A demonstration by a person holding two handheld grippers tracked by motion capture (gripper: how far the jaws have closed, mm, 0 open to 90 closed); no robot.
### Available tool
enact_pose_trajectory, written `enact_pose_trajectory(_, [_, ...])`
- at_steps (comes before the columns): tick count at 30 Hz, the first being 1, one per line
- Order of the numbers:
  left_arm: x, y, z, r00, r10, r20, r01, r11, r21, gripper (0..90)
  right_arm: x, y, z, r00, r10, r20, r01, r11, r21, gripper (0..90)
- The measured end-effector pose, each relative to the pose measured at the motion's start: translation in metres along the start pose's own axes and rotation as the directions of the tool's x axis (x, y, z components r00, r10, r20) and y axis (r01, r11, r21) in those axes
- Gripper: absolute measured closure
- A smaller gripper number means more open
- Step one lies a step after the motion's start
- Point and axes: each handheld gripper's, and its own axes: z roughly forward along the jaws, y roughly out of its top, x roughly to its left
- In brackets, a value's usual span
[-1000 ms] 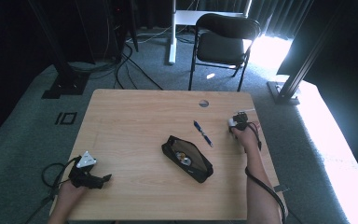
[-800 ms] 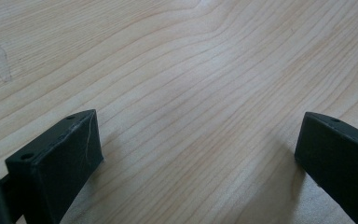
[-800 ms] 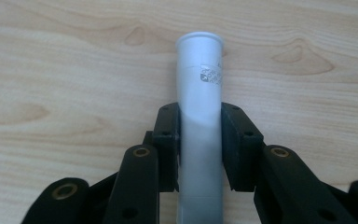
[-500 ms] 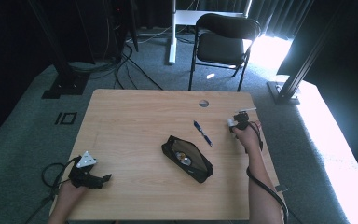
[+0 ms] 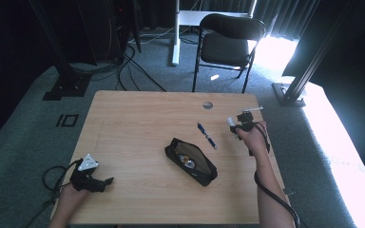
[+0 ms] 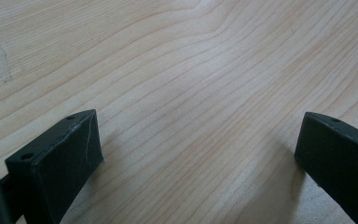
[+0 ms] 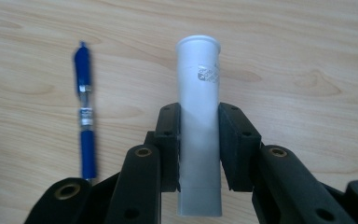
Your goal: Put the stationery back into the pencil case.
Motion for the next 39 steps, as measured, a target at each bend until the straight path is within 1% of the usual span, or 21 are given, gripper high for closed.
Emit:
enact_pose_trajectory(1, [0.000, 0.000, 0.000, 1.0000, 0.000, 0.000, 0.000, 1.0000, 0.000, 0.7, 0.002, 0.000, -0.003, 0.9999, 0.003, -0.010, -0.003, 1.000, 0.003, 70.2])
enact_pose_trajectory(2, [0.000, 0.000, 0.000, 1.0000, 0.000, 0.000, 0.000, 1.0000, -0.001, 0.7, 0.004, 0.000, -0.005, 0.9998, -0.001, -0.017, 0.001, 1.000, -0.013, 70.2])
enact_pose_trajectory(6, [0.000, 0.000, 0.000, 1.0000, 0.000, 0.000, 0.000, 1.0000, 0.000, 0.7, 0.013, -0.001, -0.015, 0.9984, -0.040, -0.040, 0.039, 0.999, -0.028, 70.2])
enact_pose_trajectory(10, [0.000, 0.000, 0.000, 1.0000, 0.000, 0.000, 0.000, 1.0000, -0.001, 0.7, 0.022, -0.002, -0.025, 0.9955, -0.048, -0.081, 0.043, 0.997, -0.065, 70.2])
enact_pose_trajectory(11, [0.000, 0.000, 0.000, 1.0000, 0.000, 0.000, 0.000, 1.0000, 0.000, 0.7, 0.025, -0.002, -0.027, 0.9939, -0.066, -0.088, 0.060, 0.996, -0.063, 70.2])
enact_pose_trajectory(15, [0.000, 0.000, 0.000, 1.0000, 0.000, 0.000, 0.000, 1.0000, 0.000, 0.7, 0.039, -0.001, -0.038, 0.9886, -0.091, -0.120, 0.079, 0.992, -0.100, 70.3])
enact_pose_trajectory(16, [0.000, 0.000, 0.000, 1.0000, 0.000, 0.000, 0.000, 1.0000, 0.000, 0.6, 0.043, -0.001, -0.041, 0.9861, -0.108, -0.126, 0.096, 0.990, -0.100, 70.2])
enact_pose_trajectory(18, [0.000, 0.000, 0.000, 1.0000, 0.000, 0.000, 0.000, 1.0000, 0.000, 0.6, 0.051, -0.001, -0.048, 0.9816, -0.120, -0.148, 0.104, 0.988, -0.117, 70.2])
enact_pose_trajectory(23, [0.000, 0.000, 0.000, 1.0000, 0.000, 0.000, 0.000, 1.0000, 0.000, 0.6, 0.073, -0.002, -0.060, 0.9665, -0.189, -0.174, 0.166, 0.977, -0.136, 70.2])
enact_pose_trajectory(24, [0.000, 0.000, 0.000, 1.0000, 0.000, 0.000, 0.000, 1.0000, 0.000, 0.7, 0.077, -0.002, -0.062, 0.9615, -0.212, -0.175, 0.191, 0.973, -0.131, 70.2])
enact_pose_trajectory(26, [0.000, 0.000, 0.000, 1.0000, 0.000, 0.000, 0.000, 1.0000, 0.000, 0.7, 0.085, -0.004, -0.065, 0.9550, -0.234, -0.182, 0.210, 0.967, -0.144, 70.2])
enact_pose_trajectory(27, [0.000, 0.000, 0.000, 1.0000, 0.001, -0.001, -0.001, 1.0000, 0.000, 0.6, 0.089, -0.004, -0.066, 0.9496, -0.250, -0.189, 0.227, 0.964, -0.136, 70.2])
enact_pose_trajectory(28, [0.000, 0.000, 0.000, 1.0000, 0.001, 0.000, -0.001, 1.0000, 0.000, 0.7, 0.092, -0.004, -0.067, 0.9488, -0.251, -0.192, 0.225, 0.963, -0.145, 70.2])
enact_pose_trajectory(29, [0.000, 0.000, 0.000, 1.0000, 0.001, 0.001, -0.001, 1.0000, 0.000, 0.6, 0.095, -0.005, -0.068, 0.9452, -0.262, -0.195, 0.236, 0.961, -0.144, 70.3])
enact_pose_trajectory(30, [0.000, 0.000, 0.000, 1.0000, 0.001, 0.001, -0.001, 1.0000, 0.000, 0.6, 0.095, -0.005, -0.068, 0.9452, -0.262, -0.195, 0.236, 0.961, -0.144, 70.3])
enact_pose_trajectory(31, [0.000, 0.000, 0.000, 1.0000, 0.002, 0.001, -0.002, 1.0000, 0.000, 0.6, 0.099, -0.005, -0.069, 0.9411, -0.267, -0.208, 0.242, 0.961, -0.136, 70.2])
enact_pose_trajectory(32, [0.000, 0.000, 0.000, 1.0000, 0.002, 0.001, -0.002, 1.0000, 0.000, 0.6, 0.102, -0.006, -0.069, 0.9386, -0.266, -0.220, 0.238, 0.960, -0.146, 70.2])
enact_pose_trajectory(33, [0.000, 0.000, 0.000, 1.0000, 0.001, 0.001, -0.001, 1.0000, 0.000, 0.7, 0.106, -0.007, -0.069, 0.9325, -0.283, -0.225, 0.257, 0.957, -0.138, 70.2])
enact_pose_trajectory(35, [0.000, 0.000, 0.000, 1.0000, 0.000, 0.000, 0.000, 1.0000, -0.001, 0.7, 0.114, -0.010, -0.069, 0.9256, -0.296, -0.236, 0.268, 0.953, -0.144, 70.3])
enact_pose_trajectory(36, [0.000, 0.000, 0.000, 1.0000, 0.001, 0.000, -0.001, 1.0000, 0.000, 0.7, 0.119, -0.011, -0.069, 0.9198, -0.312, -0.239, 0.286, 0.949, -0.136, 70.2])
enact_pose_trajectory(39, [0.000, 0.000, 0.000, 1.0000, 0.003, 0.000, -0.003, 1.0000, 0.000, 0.7, 0.131, -0.015, -0.068, 0.9041, -0.329, -0.273, 0.299, 0.943, -0.146, 70.3])
